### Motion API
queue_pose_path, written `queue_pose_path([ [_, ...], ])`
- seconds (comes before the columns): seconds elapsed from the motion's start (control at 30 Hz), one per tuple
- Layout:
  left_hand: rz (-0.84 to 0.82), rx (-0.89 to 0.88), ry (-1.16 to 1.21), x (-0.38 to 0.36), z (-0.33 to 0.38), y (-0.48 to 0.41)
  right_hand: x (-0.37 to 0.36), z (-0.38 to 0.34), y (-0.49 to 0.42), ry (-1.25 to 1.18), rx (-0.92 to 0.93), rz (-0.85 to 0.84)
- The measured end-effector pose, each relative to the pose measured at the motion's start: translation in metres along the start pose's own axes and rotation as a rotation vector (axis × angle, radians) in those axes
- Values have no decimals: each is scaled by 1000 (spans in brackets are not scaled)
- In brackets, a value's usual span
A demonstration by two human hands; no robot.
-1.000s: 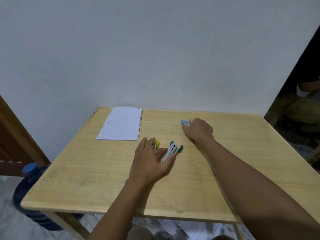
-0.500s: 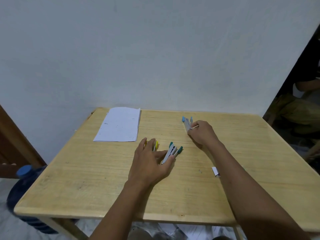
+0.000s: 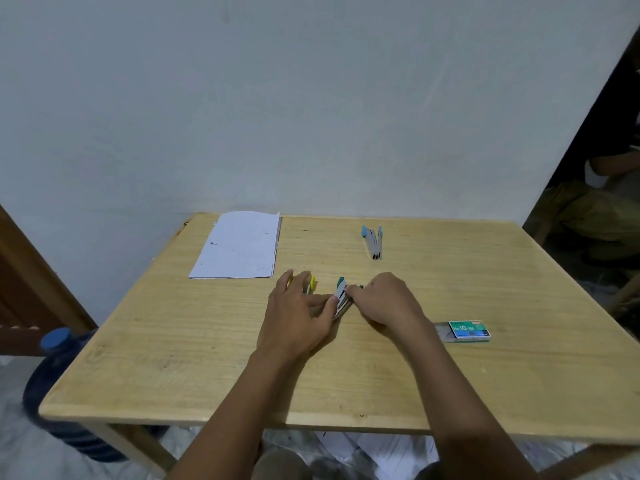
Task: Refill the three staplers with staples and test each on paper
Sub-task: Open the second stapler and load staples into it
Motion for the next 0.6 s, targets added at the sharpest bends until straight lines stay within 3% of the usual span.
queue_pose_path([
  [0.23, 26, -77, -76, 1, 5, 2, -3, -4, 14, 27, -36, 94],
  [0.43, 155, -265, -133, 7, 15, 12, 2, -4, 49, -242, 57, 232],
  [0.5, 180, -253, -20, 11, 21, 19, 6, -5, 64, -319, 112, 254],
  [0.6, 89, -202, 259, 21, 43, 35, 8, -4, 85, -425, 243, 227],
])
Point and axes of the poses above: each hand's wrist, its own y-axis away from the middle knuckle, its own x-axis out of the back of the hand, z = x × y, the point moved 3 cm from there along -y, towards the middle knuckle
